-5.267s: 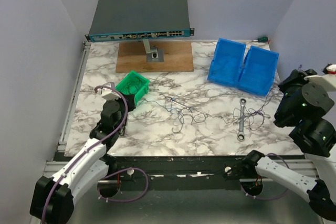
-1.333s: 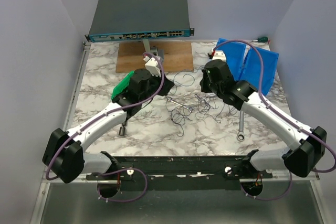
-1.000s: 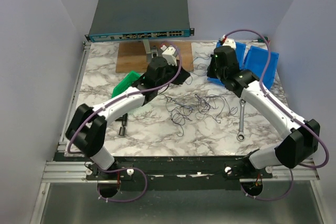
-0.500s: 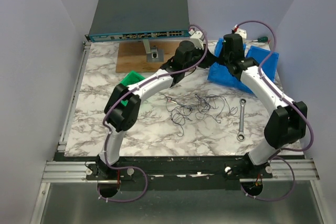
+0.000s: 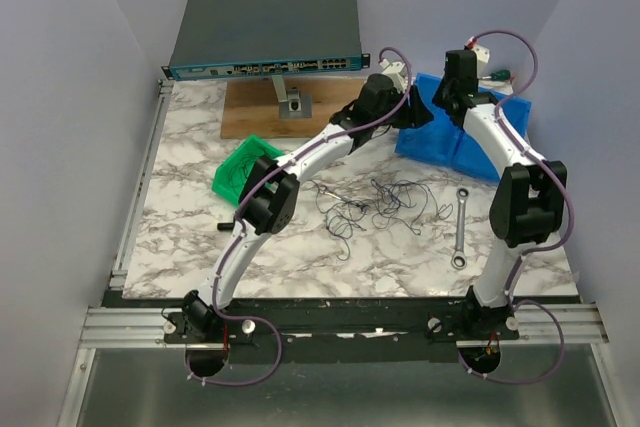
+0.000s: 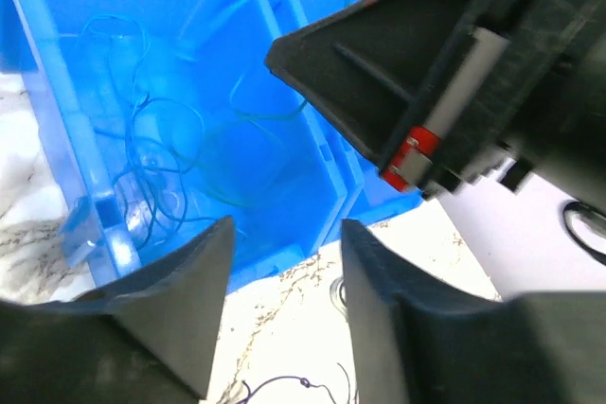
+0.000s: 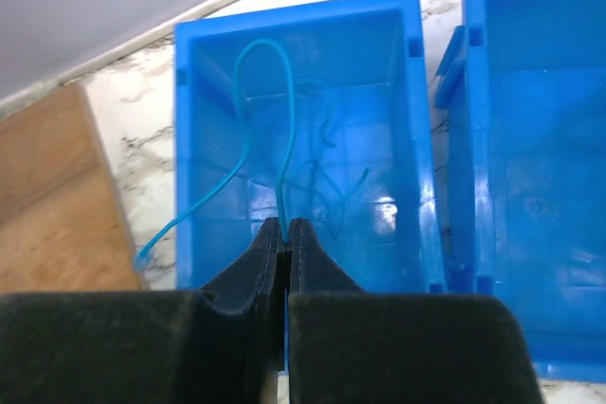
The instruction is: Untangle the cables
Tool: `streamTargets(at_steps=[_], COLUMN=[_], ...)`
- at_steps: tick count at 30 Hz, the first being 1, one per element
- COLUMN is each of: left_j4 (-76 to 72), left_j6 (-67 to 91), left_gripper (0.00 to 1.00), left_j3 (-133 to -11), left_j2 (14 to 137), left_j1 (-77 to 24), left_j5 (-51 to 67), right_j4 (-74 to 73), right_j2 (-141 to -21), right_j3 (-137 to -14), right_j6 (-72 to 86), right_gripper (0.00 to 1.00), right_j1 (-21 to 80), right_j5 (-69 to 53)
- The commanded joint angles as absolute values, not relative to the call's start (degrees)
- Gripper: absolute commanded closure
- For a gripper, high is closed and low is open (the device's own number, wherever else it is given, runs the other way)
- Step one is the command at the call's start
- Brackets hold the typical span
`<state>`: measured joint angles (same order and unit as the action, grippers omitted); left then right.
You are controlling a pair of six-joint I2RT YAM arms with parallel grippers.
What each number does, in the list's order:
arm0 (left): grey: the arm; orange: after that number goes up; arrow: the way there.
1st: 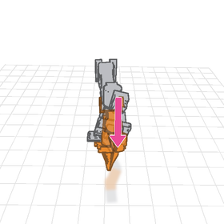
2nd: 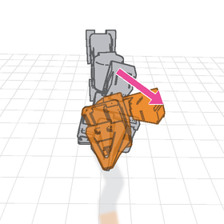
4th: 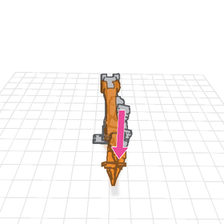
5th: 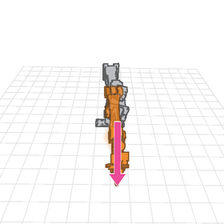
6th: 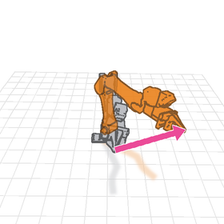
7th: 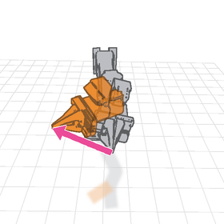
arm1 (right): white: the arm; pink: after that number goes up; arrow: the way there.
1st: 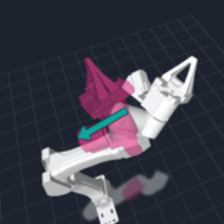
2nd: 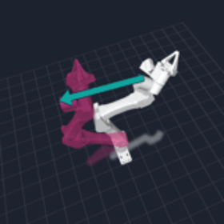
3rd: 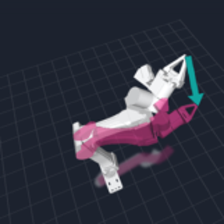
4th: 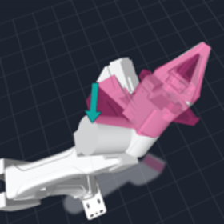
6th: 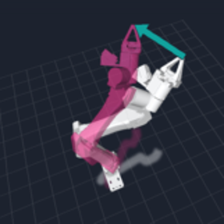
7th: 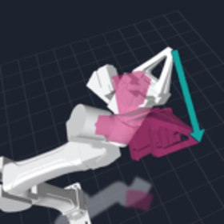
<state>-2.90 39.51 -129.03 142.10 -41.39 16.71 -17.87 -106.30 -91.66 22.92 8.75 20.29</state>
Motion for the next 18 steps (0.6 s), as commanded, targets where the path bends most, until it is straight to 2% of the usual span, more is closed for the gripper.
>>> streamTargets(at_steps=[1,8,10,14,18], left_j4=[2.5,2.9,0.5,-7.3,-11.9], left_j6=[38.2,37.3,37.1,35.6,33.2], left_gripper=[0.45,0.43,0.43,0.35,0.32], left_j3=[-129.3,-117.8,-111.0,-96.9,-83.8], left_j2=[139.8,129.6,125.1,114.5,104.3], left_j1=[-41.6,-41.6,-41.6,-42.4,-44.6], left_j5=[14.7,11.0,10.9,10.9,7.1], right_j4=[-16.7,-19.1,-20.6,-22.4,-23.3], right_j2=[-111.5,-120.3,-122.1,-120.8,-114.7], right_j3=[-94.9,-102.6,-104.6,-103.7,-99.4], right_j6=[22.9,22.9,22.6,23.9,23.6], right_gripper=[0.99,0.98,0.88,0.55,0.43], right_j1=[7.5,6.9,6.9,7.0,7.2], right_j5=[19.7,20.0,17.6,14.9,11.4])
